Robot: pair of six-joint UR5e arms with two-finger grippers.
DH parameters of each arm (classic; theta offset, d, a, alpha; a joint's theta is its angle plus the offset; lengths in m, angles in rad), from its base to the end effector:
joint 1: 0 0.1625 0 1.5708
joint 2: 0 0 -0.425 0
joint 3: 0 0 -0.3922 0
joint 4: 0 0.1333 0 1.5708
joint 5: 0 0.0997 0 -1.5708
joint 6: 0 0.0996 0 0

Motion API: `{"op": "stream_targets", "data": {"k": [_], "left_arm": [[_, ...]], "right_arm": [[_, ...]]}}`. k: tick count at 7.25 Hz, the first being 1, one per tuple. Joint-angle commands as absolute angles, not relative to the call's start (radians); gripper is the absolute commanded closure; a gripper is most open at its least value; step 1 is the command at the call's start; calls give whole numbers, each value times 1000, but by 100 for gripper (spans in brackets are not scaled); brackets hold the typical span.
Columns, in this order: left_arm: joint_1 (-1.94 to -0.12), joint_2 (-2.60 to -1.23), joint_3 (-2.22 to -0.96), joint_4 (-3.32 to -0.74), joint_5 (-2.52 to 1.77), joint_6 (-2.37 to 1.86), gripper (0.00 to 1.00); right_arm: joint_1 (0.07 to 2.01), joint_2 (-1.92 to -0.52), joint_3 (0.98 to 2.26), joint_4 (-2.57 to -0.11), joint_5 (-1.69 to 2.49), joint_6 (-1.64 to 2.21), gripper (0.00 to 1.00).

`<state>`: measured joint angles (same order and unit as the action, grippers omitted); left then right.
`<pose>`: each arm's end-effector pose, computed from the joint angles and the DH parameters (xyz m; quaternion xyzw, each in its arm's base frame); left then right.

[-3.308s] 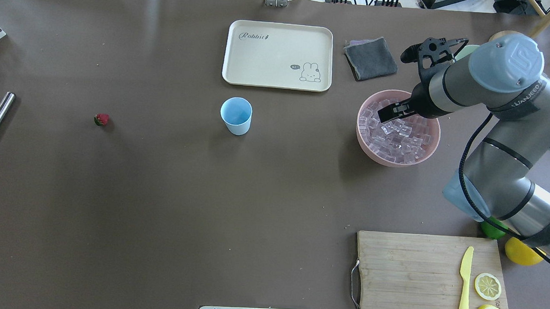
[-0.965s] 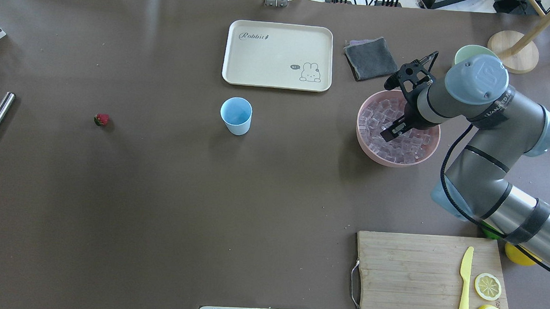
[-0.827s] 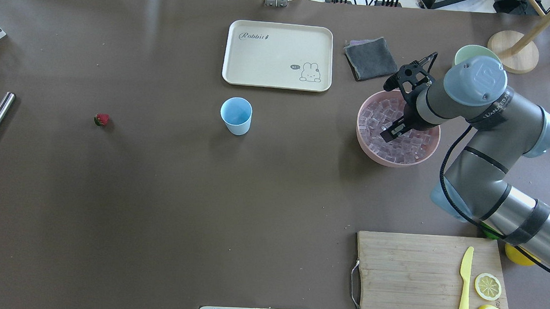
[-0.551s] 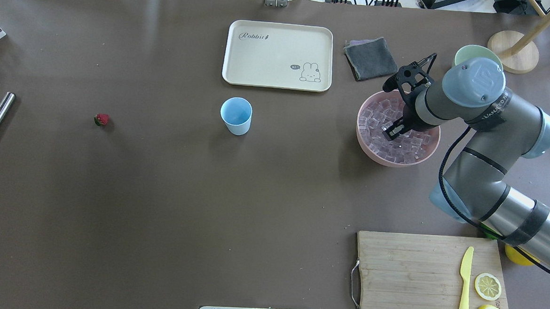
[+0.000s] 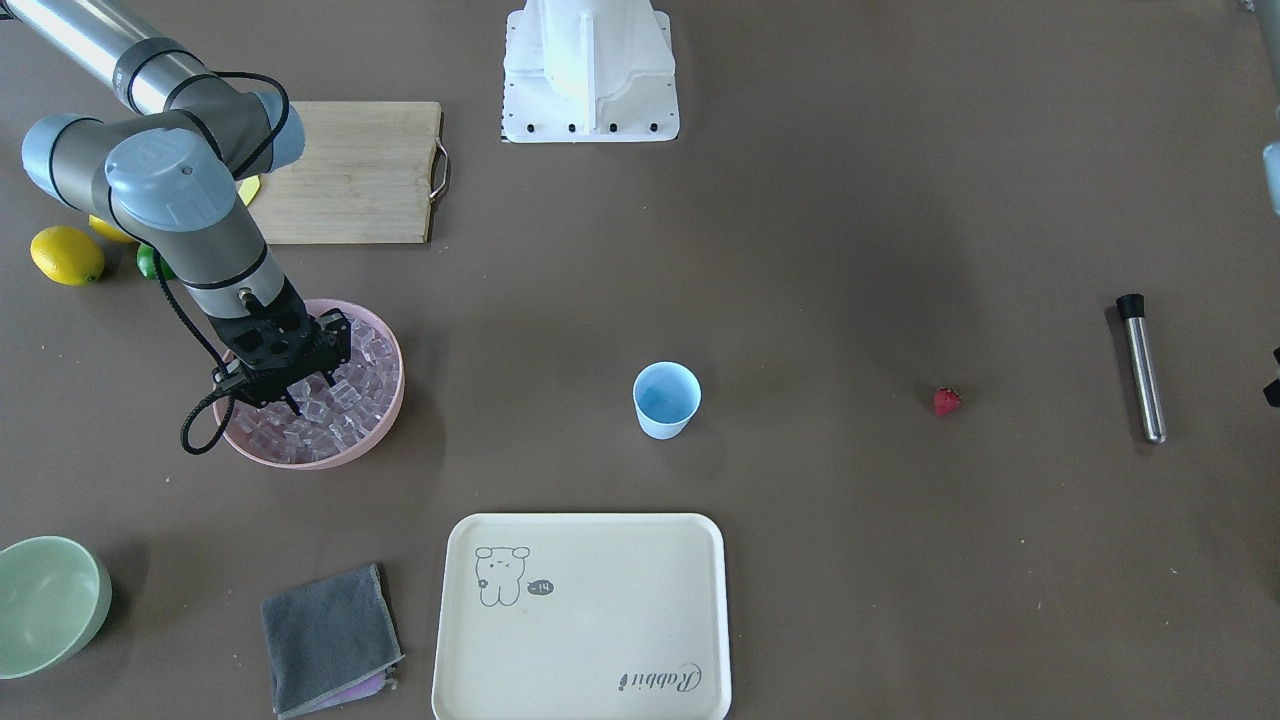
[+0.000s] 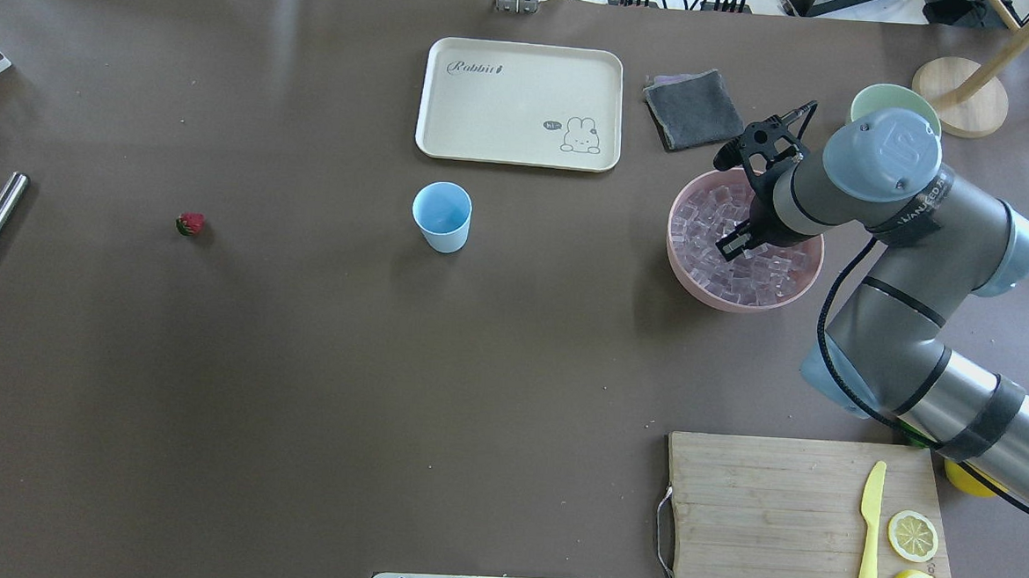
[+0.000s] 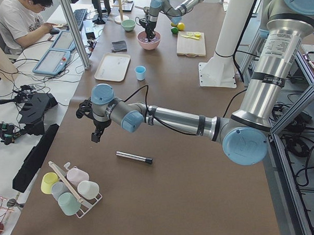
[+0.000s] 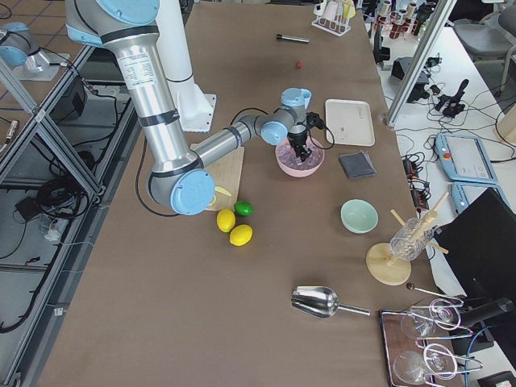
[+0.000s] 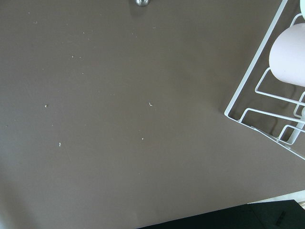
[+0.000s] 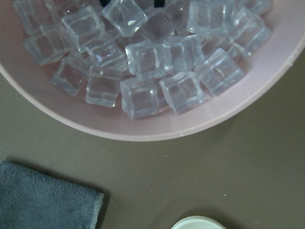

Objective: Mash ice and strawberries in cup
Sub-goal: 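Lower the right gripper into the bowl and grasp an ice cube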

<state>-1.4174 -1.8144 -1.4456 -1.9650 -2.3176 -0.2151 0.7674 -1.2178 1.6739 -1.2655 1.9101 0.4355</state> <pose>0.0291 -0.6175 0.5434 0.1674 0.3901 0.0647 0.9031 -0.3882 -0.5136 0.3878 0.2072 -0.3403 -0.2291 0.8882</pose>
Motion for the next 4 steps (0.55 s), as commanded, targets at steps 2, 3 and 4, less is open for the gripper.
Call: {"op": "stream_targets", "data": {"k": [2,3,4], "left_arm": [[-1417,-1813,-1445,-1965,-2316,-215,3],[-1417,-1813,-1445,-1965,-2318,-216,3],[-1417,-1813,-1445,-1965,-2316,-215,3]], "right_arm": [[767,-1216,1677,-1266,1911,446,69],[767,-1218,1675,-1266,1911,446,72],[767,-1218,1677,-1267,1911,448,73]]}}
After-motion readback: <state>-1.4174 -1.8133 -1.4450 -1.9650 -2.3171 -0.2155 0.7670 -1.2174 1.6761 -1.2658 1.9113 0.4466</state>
